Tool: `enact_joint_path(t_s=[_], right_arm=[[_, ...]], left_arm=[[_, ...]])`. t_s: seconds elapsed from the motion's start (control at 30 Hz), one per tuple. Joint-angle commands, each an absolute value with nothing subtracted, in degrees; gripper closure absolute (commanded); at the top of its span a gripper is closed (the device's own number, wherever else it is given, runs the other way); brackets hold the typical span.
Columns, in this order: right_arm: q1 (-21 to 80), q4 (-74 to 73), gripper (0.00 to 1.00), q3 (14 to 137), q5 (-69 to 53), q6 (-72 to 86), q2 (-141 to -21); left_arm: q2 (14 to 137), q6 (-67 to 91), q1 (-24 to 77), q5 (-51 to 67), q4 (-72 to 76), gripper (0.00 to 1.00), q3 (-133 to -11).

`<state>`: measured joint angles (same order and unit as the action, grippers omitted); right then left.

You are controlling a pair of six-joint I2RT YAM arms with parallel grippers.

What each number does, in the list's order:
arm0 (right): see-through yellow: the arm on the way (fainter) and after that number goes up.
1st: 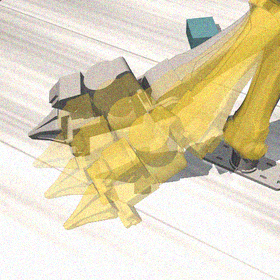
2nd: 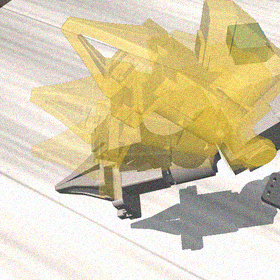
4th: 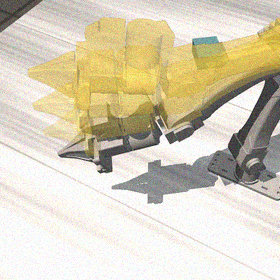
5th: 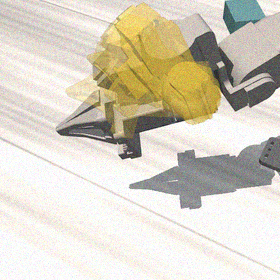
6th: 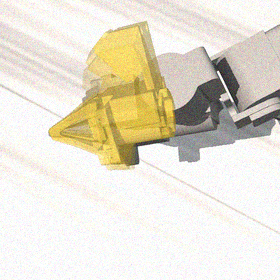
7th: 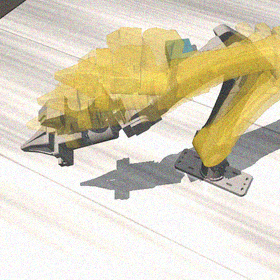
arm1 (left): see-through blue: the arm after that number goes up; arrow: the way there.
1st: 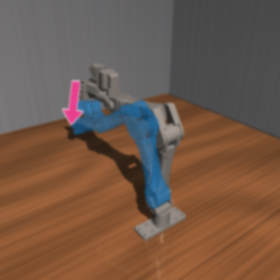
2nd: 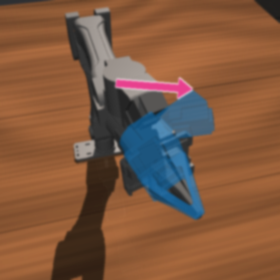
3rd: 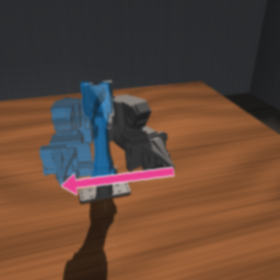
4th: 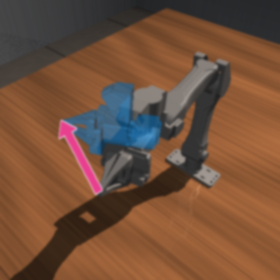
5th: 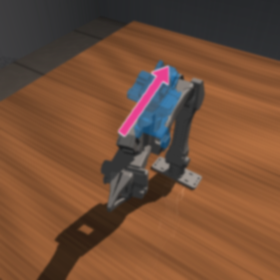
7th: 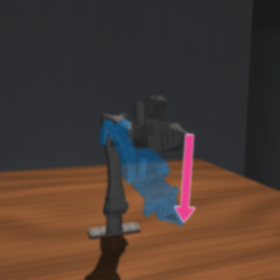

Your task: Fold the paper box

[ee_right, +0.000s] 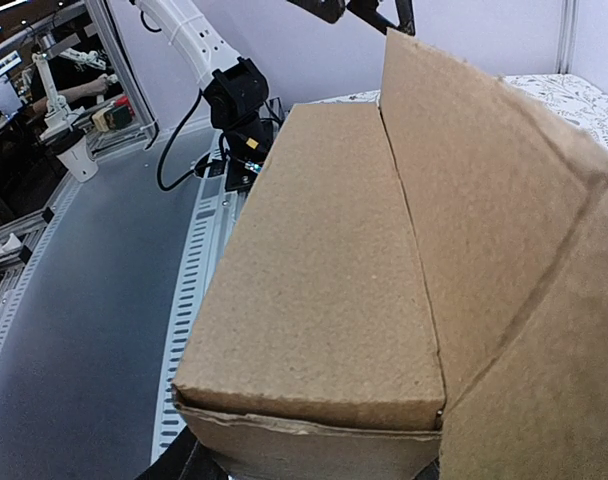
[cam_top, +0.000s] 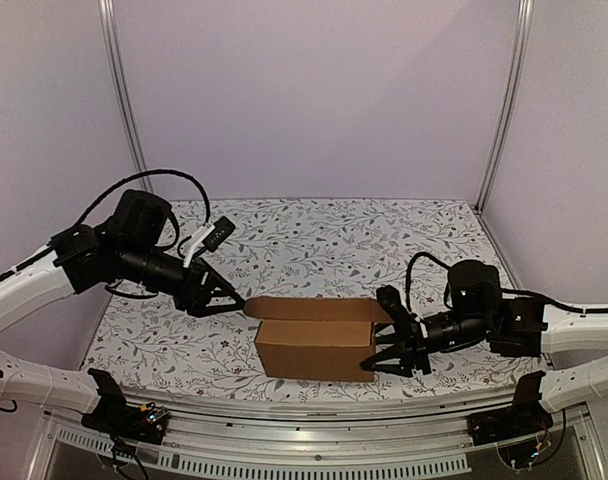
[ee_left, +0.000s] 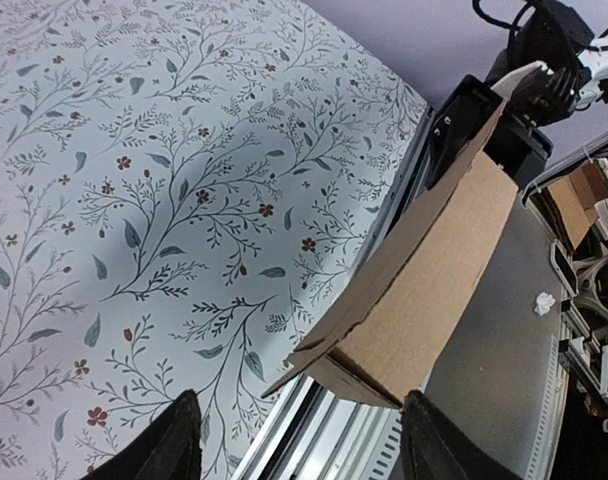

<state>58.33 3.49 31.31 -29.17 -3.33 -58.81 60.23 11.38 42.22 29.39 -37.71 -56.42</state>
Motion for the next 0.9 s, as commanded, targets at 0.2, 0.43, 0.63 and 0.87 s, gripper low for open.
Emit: enact_joint_path(t_s=[0.2, 0.43, 0.63, 0.87], right_arm=[[56.3, 8.2, 0.54, 32.2, -40.8, 3.6, -61.6], [56.3, 10.4, 0.54, 33.0, -42.5, 5.0, -63.2], [56.3, 10.5, 0.54, 33.0, -41.9, 5.2, -63.4], [56.3, 10.5, 0.55, 32.9, -39.3, 4.9, -63.4]], left_arm=[[61.9, 8.4, 43.2, 39.8, -37.2, 0.45, -56.0], [63.6, 8.3, 43.2, 41.9, -37.2, 0.61, -55.4], [63.5, 8.6, 43.2, 41.9, -38.2, 0.7, -55.3], [64.5, 9.7, 43.3, 43.1, -38.9, 0.82, -54.9]])
